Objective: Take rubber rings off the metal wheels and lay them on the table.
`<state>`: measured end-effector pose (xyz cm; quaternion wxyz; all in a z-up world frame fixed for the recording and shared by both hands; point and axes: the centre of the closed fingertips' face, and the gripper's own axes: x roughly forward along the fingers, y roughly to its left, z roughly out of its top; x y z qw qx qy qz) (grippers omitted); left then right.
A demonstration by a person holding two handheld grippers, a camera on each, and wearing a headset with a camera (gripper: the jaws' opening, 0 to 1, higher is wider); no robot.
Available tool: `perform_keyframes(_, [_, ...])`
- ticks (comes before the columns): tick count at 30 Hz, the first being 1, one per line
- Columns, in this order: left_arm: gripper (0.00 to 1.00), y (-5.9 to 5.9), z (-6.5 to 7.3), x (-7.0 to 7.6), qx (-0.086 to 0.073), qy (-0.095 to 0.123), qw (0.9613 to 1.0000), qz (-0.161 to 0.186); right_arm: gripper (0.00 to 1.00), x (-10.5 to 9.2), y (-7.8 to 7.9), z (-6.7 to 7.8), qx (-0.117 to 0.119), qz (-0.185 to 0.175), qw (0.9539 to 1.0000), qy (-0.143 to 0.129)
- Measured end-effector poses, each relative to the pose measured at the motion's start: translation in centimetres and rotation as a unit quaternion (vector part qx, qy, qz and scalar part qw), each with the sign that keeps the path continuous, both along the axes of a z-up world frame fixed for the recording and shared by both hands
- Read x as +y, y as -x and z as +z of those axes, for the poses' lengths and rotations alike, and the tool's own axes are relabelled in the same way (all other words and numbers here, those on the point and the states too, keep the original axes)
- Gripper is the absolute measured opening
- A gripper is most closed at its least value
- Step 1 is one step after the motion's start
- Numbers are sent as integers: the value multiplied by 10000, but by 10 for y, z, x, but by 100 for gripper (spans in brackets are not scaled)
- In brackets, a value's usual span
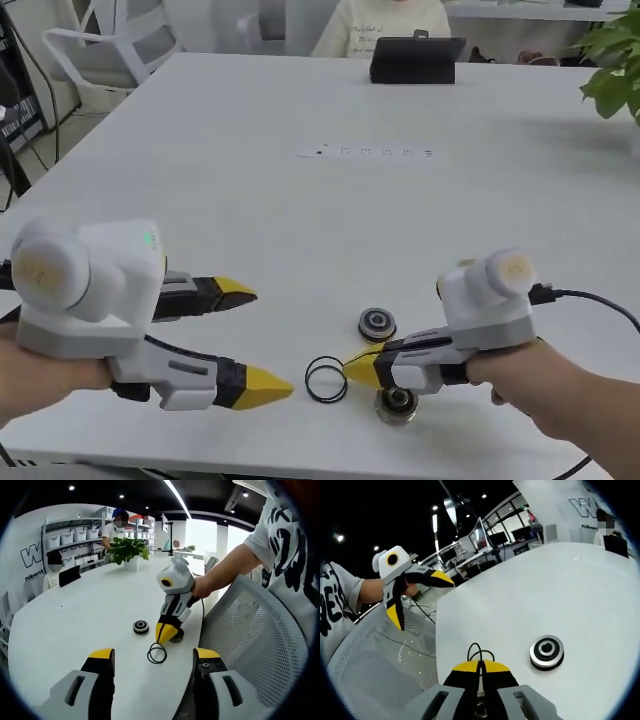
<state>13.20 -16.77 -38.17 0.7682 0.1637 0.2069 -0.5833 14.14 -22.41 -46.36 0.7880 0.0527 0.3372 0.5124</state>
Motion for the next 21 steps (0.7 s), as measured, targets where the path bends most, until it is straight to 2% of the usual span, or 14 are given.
perform_keyframes(21, [61,0,-3,1,36,-39,10000,-10,0,-2,1,-8,80,-8,9997,209])
